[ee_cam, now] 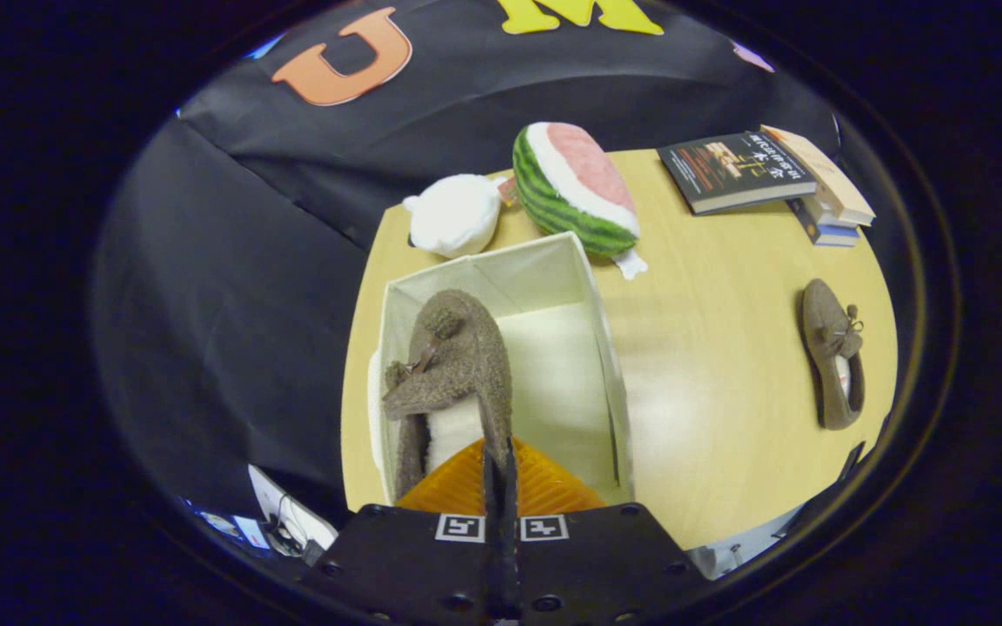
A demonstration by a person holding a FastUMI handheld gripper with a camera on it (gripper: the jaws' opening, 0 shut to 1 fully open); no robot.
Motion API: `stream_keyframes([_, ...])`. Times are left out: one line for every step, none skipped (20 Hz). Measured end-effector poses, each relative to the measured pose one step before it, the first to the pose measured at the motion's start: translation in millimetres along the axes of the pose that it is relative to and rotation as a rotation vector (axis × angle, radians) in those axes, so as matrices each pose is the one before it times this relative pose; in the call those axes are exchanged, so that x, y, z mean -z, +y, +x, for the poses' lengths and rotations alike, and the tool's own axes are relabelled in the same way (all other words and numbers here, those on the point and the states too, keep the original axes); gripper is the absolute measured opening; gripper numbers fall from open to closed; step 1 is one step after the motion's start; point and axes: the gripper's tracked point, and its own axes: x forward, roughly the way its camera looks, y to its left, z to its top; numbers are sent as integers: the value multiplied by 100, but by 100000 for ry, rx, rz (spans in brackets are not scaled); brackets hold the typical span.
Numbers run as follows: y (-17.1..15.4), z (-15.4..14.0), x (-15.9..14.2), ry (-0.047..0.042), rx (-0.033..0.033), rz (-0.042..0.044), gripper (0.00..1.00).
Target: Open the storage box then place both shoes into the box .Put the left shoe in first, then the right shoe, with the right side of both shoes facing outward in a uniform manner.
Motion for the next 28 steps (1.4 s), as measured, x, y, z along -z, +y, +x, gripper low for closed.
stream_keyframes([294, 1164, 28, 816, 2161, 458, 0])
stream_keyframes([378, 1066, -3, 511, 1853, 1058, 0])
stream_keyframes([432, 1065, 79, 988, 1336, 945, 0])
stream_keyframes([610, 1046, 33, 785, 1378, 606, 0])
stream_keyframes([639, 976, -5, 15, 1236, -77, 0])
stream_keyframes([-35, 857, -186, -220, 3196, -129, 0])
stream_keyframes([-216, 928, 284, 714, 3044, 610, 0])
stream_keyframes([177, 877, 333, 1533, 621, 748, 0])
stream_keyframes([381, 774, 390, 1841, -1180, 863, 0])
stream_keyframes([310, 273, 428, 1582, -2775, 1017, 3])
stream_keyframes([275, 107, -43, 705, -2759, 549, 8])
stream_keyframes([135, 58, -94, -468, -2644, -187, 16])
stream_keyframes([320, -936, -473, -1188, -3669, -1202, 27])
stream_keyframes([0, -894, -388, -1244, -1126, -2915, 38])
stream_keyframes([-228, -1209, -303, -1595, -636, -3533, 49])
stream_keyframes([-44, -1509, -284, -2009, -1486, -2918, 60])
stream_keyframes([58, -1543, -396, -2007, -2385, -2828, 71])
stream_keyframes([-90, -1654, -231, -1882, -1539, -2541, 83])
stream_keyframes([-297, -1836, -409, -2039, -1276, -1994, 89])
stream_keyframes([-680, -1739, -560, -2646, 218, -1723, 94])
stream_keyframes([-1037, -1692, -578, -3109, 1231, -1272, 94])
stream_keyframes([-1028, -1473, -685, -2693, -121, -1316, 96])
stream_keyframes([-1231, -1358, -386, -1789, 302, -1080, 95])
stream_keyframes([-1273, -1178, -285, -930, -127, -308, 95])
stream_keyframes([-1501, -1027, -58, -449, 169, 632, 95])
stream_keyframes([-1880, -844, -205, -618, 335, 956, 95])
stream_keyframes([-1946, -662, -334, -806, 744, 422, 95])
stream_keyframes([-2427, -597, -288, -610, 2370, -236, 95])
